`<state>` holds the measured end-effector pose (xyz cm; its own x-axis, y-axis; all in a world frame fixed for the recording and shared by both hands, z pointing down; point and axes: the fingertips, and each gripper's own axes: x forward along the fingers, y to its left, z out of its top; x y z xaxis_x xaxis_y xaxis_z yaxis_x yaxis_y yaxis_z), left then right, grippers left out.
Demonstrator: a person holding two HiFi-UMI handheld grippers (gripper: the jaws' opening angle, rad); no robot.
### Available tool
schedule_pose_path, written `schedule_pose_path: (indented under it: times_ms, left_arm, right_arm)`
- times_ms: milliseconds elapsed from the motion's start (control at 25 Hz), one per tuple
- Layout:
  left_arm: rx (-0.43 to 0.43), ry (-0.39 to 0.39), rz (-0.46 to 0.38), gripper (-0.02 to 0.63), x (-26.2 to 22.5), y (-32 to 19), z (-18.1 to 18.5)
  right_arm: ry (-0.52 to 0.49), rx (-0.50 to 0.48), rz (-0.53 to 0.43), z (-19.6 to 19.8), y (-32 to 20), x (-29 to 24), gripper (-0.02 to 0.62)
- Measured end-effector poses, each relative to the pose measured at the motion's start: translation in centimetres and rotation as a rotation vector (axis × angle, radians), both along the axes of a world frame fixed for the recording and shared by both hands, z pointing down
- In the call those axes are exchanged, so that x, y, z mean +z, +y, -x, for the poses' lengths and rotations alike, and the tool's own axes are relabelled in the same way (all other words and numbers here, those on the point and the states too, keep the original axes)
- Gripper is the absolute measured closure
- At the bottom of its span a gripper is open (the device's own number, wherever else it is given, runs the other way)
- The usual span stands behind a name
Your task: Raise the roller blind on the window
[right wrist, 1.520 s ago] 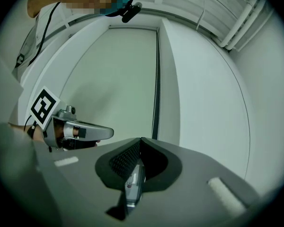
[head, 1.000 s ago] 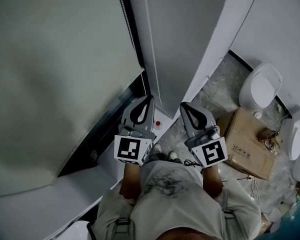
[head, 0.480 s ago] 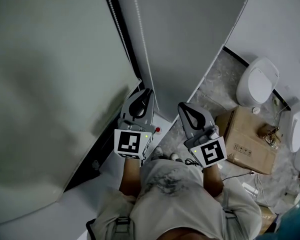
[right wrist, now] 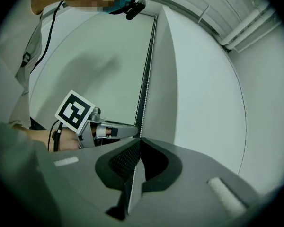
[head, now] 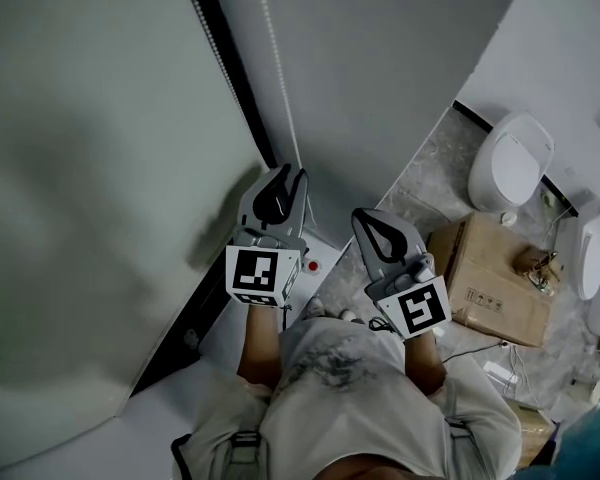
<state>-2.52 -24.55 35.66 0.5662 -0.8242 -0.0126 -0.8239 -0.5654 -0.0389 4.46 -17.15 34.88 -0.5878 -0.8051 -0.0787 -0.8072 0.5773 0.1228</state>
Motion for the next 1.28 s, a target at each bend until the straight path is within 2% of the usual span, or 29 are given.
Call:
schedule_pose_path:
  times_ms: [520,760,840,1040,1280]
  left_arm:
    - [0.042,0.013,-0.006,0.497,-0.2,-2.9,-1.1]
    - [0.022,0.009,-0.006,0.594,0.5,-3.2,-0.7]
    - [0.03,0.01,0.0,0.595,0.8,-3.1,-0.8]
    - [0.078,0.019,-0.006,0.596,1.0,-1.7,-1.2]
    - [0.132,0.058,0.01,0.597,2.1,1.5,-1.3]
  right_arm:
    - [0.015,0.043,0.01,-0.6,0.1,0.5,0.584]
    - [0.021,0.052,0.007,-0.9,0.3,0.9,0.584]
    - [0.019,0.049,0.008,-0.9,0.4,0.9,0.584]
    - [0.012,0.02,0.013,-0.6,0.3,0.6,0.584]
    - [-0.039,-0.077,-0.007,0.8,0.8,-1.2,0.584]
